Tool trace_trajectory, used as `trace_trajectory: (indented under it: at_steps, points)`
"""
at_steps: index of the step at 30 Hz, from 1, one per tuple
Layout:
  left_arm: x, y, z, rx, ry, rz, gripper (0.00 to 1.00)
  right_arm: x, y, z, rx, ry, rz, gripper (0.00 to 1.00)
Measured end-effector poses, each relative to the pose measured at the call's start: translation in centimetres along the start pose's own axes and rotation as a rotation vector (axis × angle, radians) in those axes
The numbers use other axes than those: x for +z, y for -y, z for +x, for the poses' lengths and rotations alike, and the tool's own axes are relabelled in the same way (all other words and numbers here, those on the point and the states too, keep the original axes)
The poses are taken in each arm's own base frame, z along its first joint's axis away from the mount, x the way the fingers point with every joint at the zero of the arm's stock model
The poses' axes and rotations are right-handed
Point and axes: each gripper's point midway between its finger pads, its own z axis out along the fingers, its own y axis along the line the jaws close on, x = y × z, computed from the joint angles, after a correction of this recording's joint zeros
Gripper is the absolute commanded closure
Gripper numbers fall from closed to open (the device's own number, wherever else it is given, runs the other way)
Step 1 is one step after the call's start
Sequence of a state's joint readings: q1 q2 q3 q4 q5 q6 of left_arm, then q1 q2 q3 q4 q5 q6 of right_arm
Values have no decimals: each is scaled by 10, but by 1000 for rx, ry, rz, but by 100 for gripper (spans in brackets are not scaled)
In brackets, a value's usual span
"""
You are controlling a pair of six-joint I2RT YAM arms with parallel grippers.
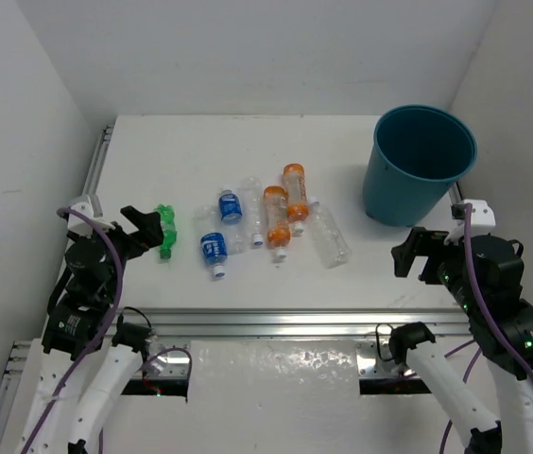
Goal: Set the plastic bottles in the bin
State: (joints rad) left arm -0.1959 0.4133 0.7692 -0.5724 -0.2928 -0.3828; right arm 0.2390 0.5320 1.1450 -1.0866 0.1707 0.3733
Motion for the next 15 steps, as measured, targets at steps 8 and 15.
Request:
trace_trajectory:
  at_steps: [8, 15]
  points:
    - [1, 2, 2, 2, -10, 12, 0, 4, -13, -2, -3, 22, -76, 1]
    - [3, 4, 5, 8, -22, 18, 0, 58, -50, 27, 0, -154, -234, 1]
